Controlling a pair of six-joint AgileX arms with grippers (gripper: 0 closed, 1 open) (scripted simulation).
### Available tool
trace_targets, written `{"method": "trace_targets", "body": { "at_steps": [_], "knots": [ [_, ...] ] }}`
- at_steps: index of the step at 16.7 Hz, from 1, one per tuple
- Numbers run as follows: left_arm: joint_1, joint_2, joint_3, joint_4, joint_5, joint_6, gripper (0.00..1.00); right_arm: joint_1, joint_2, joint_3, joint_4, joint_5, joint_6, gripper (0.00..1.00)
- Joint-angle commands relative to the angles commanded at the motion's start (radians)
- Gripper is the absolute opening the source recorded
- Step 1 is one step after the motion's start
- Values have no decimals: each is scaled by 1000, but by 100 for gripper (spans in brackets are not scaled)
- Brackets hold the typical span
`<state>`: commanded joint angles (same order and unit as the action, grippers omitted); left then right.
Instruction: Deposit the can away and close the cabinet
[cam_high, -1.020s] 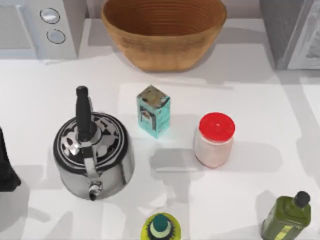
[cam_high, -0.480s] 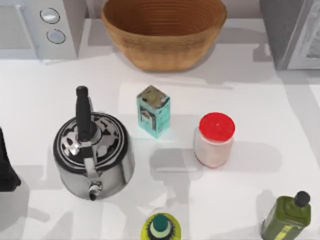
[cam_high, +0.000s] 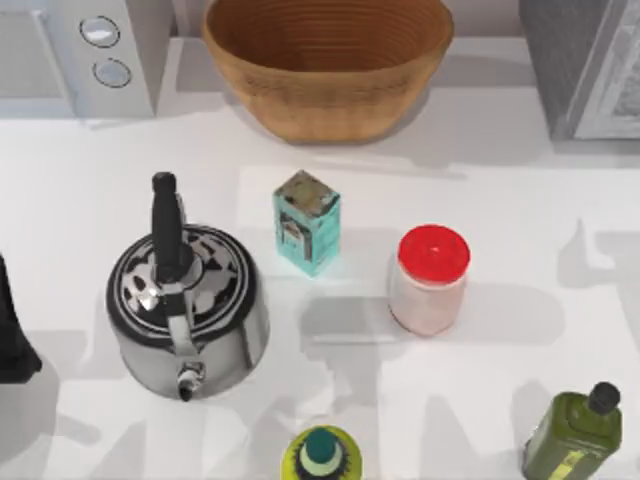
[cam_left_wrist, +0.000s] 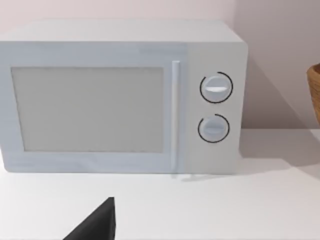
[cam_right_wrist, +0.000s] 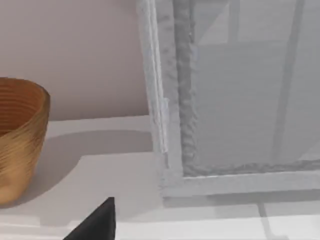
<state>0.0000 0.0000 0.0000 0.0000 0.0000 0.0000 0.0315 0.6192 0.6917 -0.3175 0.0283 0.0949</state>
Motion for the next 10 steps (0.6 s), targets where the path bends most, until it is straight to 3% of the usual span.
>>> {"method": "trace_targets", "body": {
  "at_steps": [5,10],
  "knots": [
    [0,0,0,0,0,0,100,-18,-418,-471,192,-22,-50,100],
    [0,0,0,0,0,0,100,-31,-609,-681,311,-28,-92,100]
  ]
}}
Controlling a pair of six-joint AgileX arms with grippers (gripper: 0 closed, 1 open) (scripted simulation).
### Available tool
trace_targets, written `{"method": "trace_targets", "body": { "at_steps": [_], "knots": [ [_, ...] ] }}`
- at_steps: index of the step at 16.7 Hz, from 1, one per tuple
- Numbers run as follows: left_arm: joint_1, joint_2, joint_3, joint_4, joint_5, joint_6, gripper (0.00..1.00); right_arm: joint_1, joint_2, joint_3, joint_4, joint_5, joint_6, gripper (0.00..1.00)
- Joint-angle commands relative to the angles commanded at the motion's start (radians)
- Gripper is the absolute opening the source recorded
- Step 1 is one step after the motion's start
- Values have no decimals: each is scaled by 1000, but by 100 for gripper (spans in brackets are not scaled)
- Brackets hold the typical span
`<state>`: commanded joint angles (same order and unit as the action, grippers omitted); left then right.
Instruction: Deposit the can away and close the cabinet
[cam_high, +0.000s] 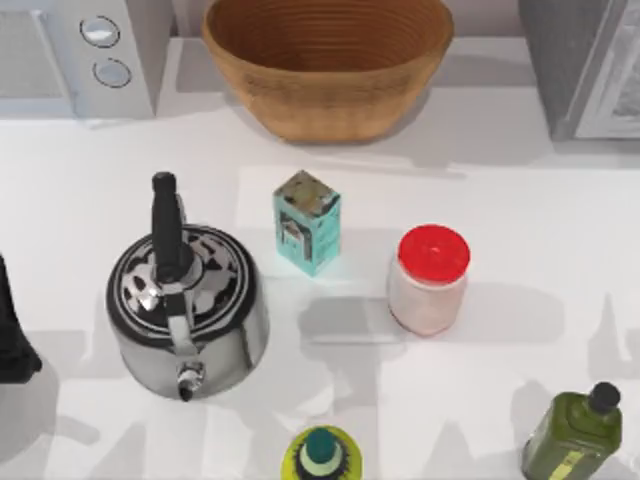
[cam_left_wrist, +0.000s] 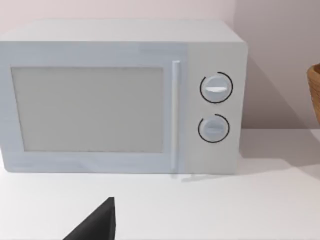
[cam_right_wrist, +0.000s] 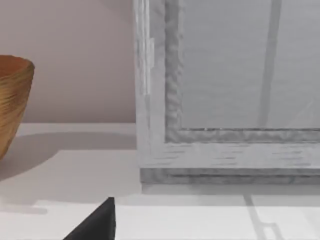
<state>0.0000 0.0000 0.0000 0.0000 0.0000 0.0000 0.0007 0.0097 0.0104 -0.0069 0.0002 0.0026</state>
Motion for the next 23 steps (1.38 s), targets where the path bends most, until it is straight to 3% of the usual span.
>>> {"method": "trace_targets", "body": {
  "at_steps": [7,11,18,23],
  "knots": [
    [0,0,0,0,0,0,100,2,-5,-9,5,0,-2,100],
    [0,0,0,0,0,0,100,-97,92,34,97,-62,-2,100],
    [0,0,0,0,0,0,100,-469,617,144,513,-393,8,100],
    [0,0,0,0,0,0,100,-601,964,219,744,-646,10,100]
  ]
}}
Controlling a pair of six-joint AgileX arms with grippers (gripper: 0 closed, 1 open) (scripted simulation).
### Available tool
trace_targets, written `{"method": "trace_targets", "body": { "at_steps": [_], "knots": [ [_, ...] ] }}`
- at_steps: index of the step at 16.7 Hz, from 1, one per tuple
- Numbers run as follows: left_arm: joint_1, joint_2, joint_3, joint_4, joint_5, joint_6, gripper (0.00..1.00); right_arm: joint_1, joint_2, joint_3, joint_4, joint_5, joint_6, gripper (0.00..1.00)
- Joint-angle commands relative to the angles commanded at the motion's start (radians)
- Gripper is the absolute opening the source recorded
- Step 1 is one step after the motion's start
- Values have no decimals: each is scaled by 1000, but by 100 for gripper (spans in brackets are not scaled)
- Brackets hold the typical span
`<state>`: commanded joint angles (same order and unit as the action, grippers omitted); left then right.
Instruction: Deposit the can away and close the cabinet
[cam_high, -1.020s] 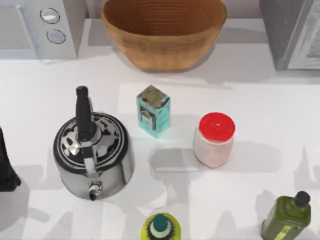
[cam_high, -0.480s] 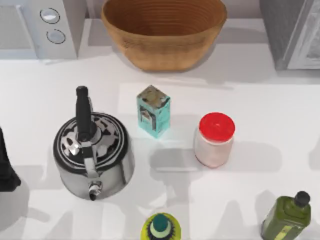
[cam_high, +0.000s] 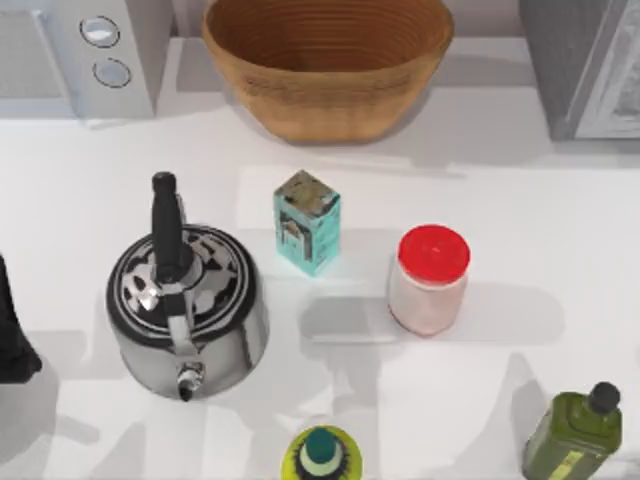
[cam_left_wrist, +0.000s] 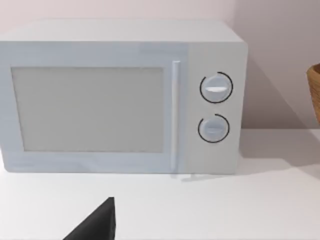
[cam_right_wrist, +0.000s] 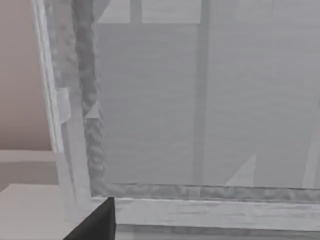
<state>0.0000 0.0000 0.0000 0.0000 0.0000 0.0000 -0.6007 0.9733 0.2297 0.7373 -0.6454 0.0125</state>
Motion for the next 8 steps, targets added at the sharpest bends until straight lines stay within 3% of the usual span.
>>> {"method": "trace_targets", "body": {
  "at_steps": [4,8],
  "knots": [
    [0,0,0,0,0,0,100,-178,305,69,240,-208,3,100],
    [0,0,0,0,0,0,100,-358,518,121,409,-338,9,100]
  ]
}}
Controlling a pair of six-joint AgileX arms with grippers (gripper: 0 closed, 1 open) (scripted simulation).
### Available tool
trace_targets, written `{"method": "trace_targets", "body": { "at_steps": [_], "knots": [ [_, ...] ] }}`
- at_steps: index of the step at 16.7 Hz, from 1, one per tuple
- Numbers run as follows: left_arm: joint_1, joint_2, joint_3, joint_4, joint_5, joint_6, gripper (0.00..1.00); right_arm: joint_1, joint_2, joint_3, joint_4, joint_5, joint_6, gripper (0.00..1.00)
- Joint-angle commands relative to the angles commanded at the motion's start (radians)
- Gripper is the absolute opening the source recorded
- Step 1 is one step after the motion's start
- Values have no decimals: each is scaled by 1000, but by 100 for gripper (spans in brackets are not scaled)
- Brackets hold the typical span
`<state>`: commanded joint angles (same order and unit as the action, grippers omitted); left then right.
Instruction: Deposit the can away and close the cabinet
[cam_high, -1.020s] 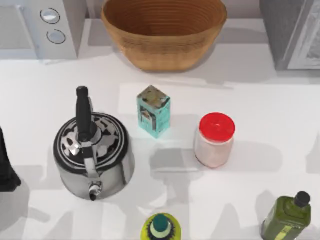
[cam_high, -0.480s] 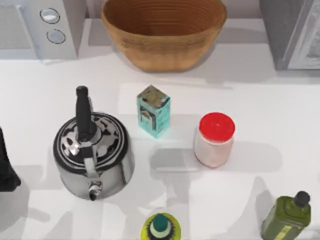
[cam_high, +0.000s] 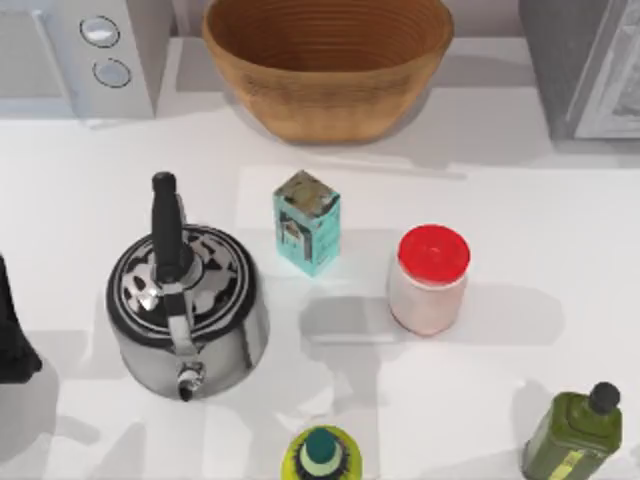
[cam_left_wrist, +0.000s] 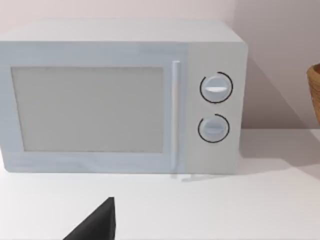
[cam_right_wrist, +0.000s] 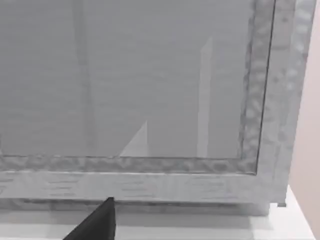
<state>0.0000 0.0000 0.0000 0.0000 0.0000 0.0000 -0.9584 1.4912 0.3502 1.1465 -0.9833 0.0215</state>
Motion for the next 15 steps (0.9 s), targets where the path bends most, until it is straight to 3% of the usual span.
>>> {"method": "trace_targets", "body": {
  "at_steps": [3,10,15],
  "knots": [
    [0,0,0,0,0,0,100,-64,58,17,51,-28,2,100],
    [0,0,0,0,0,0,100,-66,58,25,39,-27,2,100],
    [0,0,0,0,0,0,100,-103,50,226,-157,-29,8,100]
  ]
}}
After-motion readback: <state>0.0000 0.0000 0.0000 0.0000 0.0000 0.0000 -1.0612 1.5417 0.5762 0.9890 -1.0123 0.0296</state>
